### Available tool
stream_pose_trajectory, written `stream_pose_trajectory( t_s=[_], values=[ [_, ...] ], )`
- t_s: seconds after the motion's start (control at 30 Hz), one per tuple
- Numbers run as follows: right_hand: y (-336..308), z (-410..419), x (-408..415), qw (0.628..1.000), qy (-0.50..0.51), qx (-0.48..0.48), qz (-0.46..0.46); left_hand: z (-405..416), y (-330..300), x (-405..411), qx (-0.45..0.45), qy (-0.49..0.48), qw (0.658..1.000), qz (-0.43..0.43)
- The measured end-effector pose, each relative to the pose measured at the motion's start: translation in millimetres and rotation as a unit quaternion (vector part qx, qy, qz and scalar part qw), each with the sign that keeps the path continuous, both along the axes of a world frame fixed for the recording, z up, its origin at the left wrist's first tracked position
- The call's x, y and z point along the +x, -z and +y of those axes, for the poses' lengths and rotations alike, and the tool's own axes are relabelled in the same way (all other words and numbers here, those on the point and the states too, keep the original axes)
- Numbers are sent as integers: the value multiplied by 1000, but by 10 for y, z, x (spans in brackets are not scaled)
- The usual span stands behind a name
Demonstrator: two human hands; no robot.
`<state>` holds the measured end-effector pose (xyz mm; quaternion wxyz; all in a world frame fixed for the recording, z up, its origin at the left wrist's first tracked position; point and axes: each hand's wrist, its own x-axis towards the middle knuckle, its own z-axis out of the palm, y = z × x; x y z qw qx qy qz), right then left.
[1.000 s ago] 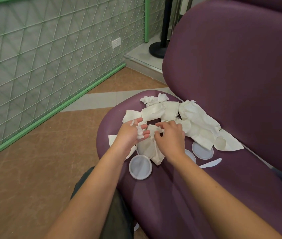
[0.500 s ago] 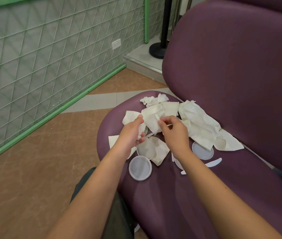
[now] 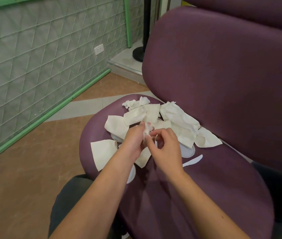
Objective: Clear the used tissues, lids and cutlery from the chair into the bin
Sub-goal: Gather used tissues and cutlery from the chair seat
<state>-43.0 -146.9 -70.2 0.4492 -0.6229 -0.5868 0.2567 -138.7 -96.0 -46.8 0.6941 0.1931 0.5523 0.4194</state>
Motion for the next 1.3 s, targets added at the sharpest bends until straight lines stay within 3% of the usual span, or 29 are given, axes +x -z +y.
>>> stream_pose_trajectory(
  t_s=[0.1,0.23,0.33,0.43,0.57,0.77,0.87,0.97,1.03,1.3],
  values=[
    [59,-29,107,999,0,21,-40,-2,-18,77,7,8,999,-36],
    [27,52,313,998,64,-16,26,-65,17,238,9,91,996,-18],
    [23,139,480,995,75,-46,-42,-52,40,351,5,126,992,1],
    [72,251,656,990,86,-47,-100,7,46,465,-2,95,995,22],
    [140,421,934,963,173,-52,-197,74,40,577,-4,82,996,37],
    [306,590,1147,932,139,-132,-307,123,78,592,2,94,994,63],
    [238,586,1134,947,156,-103,-262,119,65,577,-17,99,994,45],
    [80,445,1024,990,102,-26,-95,101,67,558,-27,116,993,17],
    [-21,278,904,999,45,9,-21,95,62,556,-9,143,990,-15],
    [-46,-67,657,998,-56,-5,17,13,-94,546,-23,165,983,-82]
  ],
)
